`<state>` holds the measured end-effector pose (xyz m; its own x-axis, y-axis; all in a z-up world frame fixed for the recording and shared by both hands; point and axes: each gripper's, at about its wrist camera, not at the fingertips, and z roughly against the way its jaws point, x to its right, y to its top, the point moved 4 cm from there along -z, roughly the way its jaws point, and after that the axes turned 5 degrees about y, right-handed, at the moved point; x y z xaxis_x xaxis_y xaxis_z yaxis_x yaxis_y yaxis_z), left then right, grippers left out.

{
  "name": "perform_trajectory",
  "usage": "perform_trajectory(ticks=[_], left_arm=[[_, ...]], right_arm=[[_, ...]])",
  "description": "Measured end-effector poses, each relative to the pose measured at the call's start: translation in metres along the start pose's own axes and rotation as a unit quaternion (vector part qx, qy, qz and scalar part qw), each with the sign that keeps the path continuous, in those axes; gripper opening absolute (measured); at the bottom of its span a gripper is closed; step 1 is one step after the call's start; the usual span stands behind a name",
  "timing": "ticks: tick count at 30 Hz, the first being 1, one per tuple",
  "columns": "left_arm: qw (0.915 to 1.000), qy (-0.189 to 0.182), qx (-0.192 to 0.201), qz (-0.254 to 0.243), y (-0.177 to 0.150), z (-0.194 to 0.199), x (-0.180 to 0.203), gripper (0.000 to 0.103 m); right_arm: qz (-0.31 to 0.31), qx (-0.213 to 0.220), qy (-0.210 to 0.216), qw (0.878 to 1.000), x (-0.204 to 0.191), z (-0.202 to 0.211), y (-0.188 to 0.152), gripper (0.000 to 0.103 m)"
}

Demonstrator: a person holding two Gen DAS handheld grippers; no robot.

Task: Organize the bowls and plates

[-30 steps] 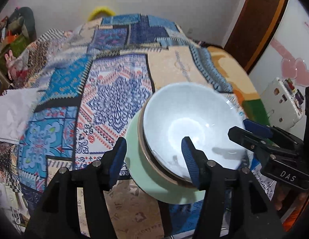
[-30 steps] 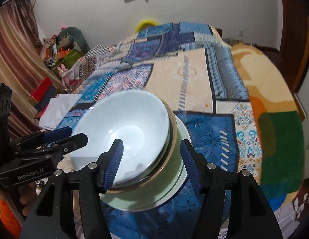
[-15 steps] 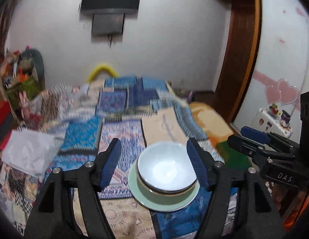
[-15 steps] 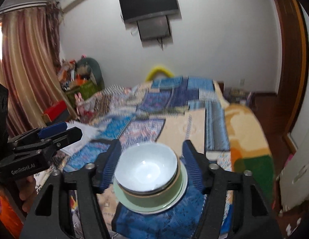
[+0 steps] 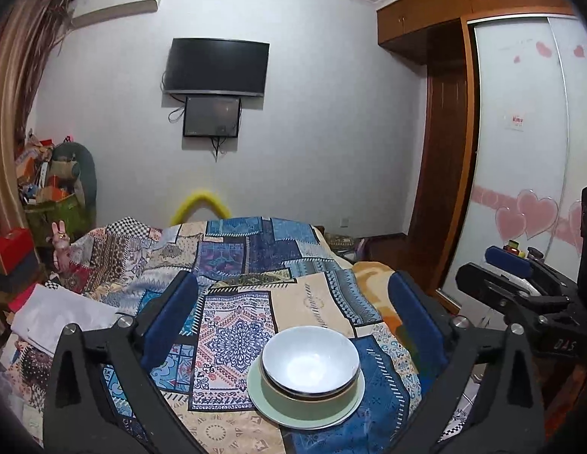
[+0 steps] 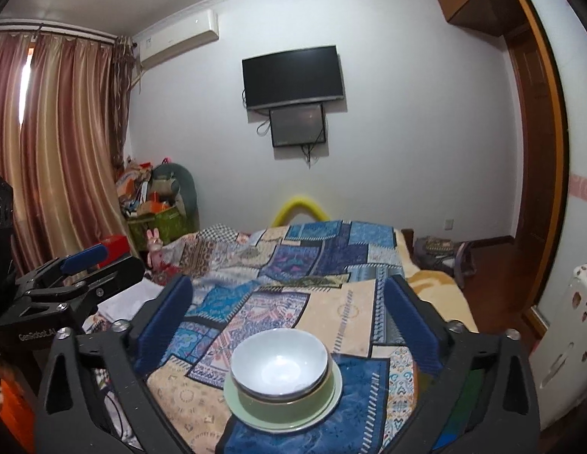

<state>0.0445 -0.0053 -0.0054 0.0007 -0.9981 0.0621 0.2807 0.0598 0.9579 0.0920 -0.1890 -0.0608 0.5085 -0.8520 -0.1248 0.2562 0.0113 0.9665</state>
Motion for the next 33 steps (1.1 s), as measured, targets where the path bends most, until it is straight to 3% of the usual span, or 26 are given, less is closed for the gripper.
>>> perform_trajectory(ticks=[33], left_arm=[[1.0, -0.001, -0.008, 0.001, -0.01, -0.004, -0.002, 0.103]], right_arm=[[0.003, 0.003, -0.002, 1.0, -0.002, 0.011, -0.003, 0.103]])
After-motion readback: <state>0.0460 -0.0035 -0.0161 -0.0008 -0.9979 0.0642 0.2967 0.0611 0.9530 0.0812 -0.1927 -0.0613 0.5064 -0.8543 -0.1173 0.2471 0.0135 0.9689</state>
